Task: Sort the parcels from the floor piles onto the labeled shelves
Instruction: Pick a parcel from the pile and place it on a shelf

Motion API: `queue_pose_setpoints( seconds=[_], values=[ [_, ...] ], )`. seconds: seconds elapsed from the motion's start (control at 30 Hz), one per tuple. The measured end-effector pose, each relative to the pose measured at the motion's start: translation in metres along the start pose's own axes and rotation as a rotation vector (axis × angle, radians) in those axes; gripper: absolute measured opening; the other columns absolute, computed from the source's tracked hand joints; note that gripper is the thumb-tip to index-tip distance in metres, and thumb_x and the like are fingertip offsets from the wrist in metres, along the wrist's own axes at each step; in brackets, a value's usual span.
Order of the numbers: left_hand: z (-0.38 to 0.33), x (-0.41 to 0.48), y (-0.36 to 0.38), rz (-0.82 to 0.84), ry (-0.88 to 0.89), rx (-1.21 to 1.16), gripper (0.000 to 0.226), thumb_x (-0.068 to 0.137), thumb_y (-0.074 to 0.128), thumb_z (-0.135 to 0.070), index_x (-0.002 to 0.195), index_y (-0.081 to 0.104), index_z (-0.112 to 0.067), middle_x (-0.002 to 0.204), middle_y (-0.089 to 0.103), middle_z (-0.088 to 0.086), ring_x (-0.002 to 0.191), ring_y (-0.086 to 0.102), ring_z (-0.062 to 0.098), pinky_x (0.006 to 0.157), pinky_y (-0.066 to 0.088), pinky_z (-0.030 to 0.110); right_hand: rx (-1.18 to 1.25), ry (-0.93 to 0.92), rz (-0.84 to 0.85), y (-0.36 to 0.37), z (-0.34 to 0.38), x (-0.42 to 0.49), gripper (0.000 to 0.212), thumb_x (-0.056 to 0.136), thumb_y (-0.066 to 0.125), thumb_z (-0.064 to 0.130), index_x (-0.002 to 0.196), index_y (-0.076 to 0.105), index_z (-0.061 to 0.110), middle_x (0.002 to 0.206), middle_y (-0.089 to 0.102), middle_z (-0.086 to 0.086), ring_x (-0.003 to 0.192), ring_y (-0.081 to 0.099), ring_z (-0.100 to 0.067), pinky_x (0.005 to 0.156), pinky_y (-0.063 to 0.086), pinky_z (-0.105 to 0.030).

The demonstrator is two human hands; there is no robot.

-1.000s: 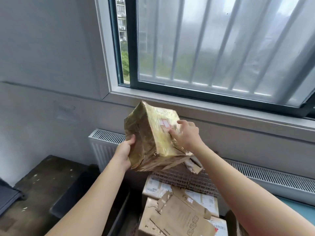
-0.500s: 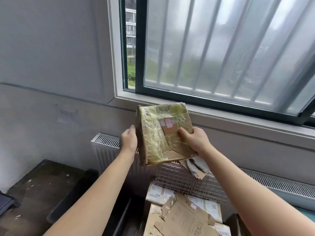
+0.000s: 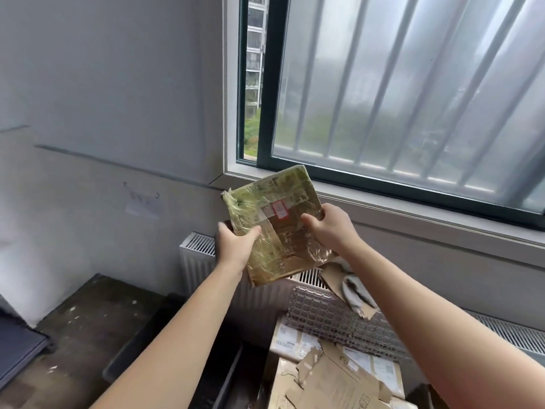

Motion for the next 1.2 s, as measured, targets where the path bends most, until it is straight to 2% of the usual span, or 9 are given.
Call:
queue_pose_setpoints(
  seconds=[0.13,0.23,0.37,0.6,0.73,0.9,1.03,1.13,1.2],
  values=[
    [-0.022,0.006,-0.036,-0.181,0.263,0.269,0.093,0.075,0.081,-0.037,0.149,0.028,-0.018,0.149,0.031,0.011,0.135,0.033,0.029,0.107,0.035,0.043,-0.185,-0.112,0.129,0.005,0.024,0.005,0.020,0.093,0.063,0.036,0.091,0.057,0.016,0.085,0.062,0.000,0.081,0.059,-0.022,0.064,0.044,-0.032],
    [-0.029,0.012,-0.056,0.041,0.273,0.483,0.092,0.074,0.082,-0.044,0.150,0.034,-0.022,0.149,0.041,0.007,0.137,0.038,0.027,0.109,0.037,0.042,-0.346,-0.279,0.213,0.018,0.055,0.004,0.019,0.092,0.064,0.038,0.092,0.055,0.020,0.089,0.059,0.002,0.081,0.055,-0.021,0.068,0.042,-0.032],
    [-0.021,0.001,-0.094,0.166,0.103,0.306,0.084,0.074,0.085,-0.033,0.143,0.041,-0.018,0.126,0.060,-0.002,0.116,0.057,0.018,0.091,0.044,0.029,-0.488,-0.510,0.281,0.037,0.101,-0.002,0.026,0.093,0.061,0.041,0.103,0.057,0.017,0.100,0.062,-0.003,0.095,0.058,-0.028,0.068,0.038,-0.032],
    [-0.005,-0.037,-0.162,-0.244,0.066,0.298,0.045,0.076,0.082,-0.037,0.109,0.057,-0.021,0.100,0.068,-0.006,0.091,0.066,0.015,0.083,0.057,0.041,-0.385,-0.784,0.322,0.076,0.160,-0.020,0.033,0.092,0.059,0.047,0.111,0.060,0.019,0.108,0.066,-0.003,0.104,0.062,-0.028,0.070,0.042,-0.030],
    [-0.001,-0.075,-0.198,-0.491,0.017,0.297,0.053,0.075,0.081,-0.042,0.113,0.054,-0.018,0.106,0.066,-0.003,0.095,0.063,0.015,0.079,0.055,0.035,-0.248,-0.893,0.236,0.108,0.181,-0.042,0.053,0.085,0.061,0.058,0.122,0.061,0.020,0.124,0.055,-0.007,0.126,0.044,-0.027,0.100,0.041,-0.043],
    [0.011,-0.133,-0.247,-0.770,-0.062,0.241,0.052,0.072,0.082,-0.040,0.110,0.055,-0.017,0.102,0.065,-0.004,0.091,0.064,0.018,0.081,0.056,0.042,-0.065,-0.775,0.356,0.142,0.204,-0.090,0.093,0.084,0.061,0.061,0.154,0.018,0.016,0.157,0.026,-0.008,0.145,0.020,-0.030,0.112,0.029,-0.055],
    [0.024,-0.178,-0.287,-0.938,-0.108,0.217,0.040,0.076,0.081,-0.033,0.098,0.052,-0.017,0.094,0.063,-0.003,0.083,0.062,0.017,0.067,0.050,0.033,0.188,-0.614,0.656,0.165,0.218,-0.133,0.099,0.088,0.064,0.052,0.156,0.005,0.010,0.144,0.047,-0.015,0.126,0.051,-0.035,0.094,0.045,-0.040],
    [0.030,-0.210,-0.314,-1.008,-0.161,0.257,0.043,0.078,0.079,-0.039,0.104,0.052,-0.018,0.097,0.063,-0.004,0.081,0.061,0.015,0.061,0.045,0.030,0.123,-0.614,0.809,0.184,0.232,-0.170,0.069,0.092,0.053,0.057,0.132,0.046,0.001,0.110,0.064,-0.011,0.096,0.062,-0.028,0.080,0.052,-0.037],
    [0.034,-0.227,-0.332,-1.038,-0.195,0.279,0.043,0.079,0.078,-0.039,0.106,0.052,-0.017,0.098,0.062,-0.004,0.076,0.057,0.012,0.056,0.040,0.028,0.134,-0.627,0.881,0.193,0.244,-0.193,0.056,0.095,0.049,0.056,0.112,0.055,0.003,0.098,0.063,-0.008,0.085,0.059,-0.023,0.073,0.048,-0.033]
  ],
)
Point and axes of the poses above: each hand's wrist, its own x-axis towards the middle knuckle, its own y-axis out of the palm, z = x × y, the point moved 2 cm from there along x, towards the middle knuckle
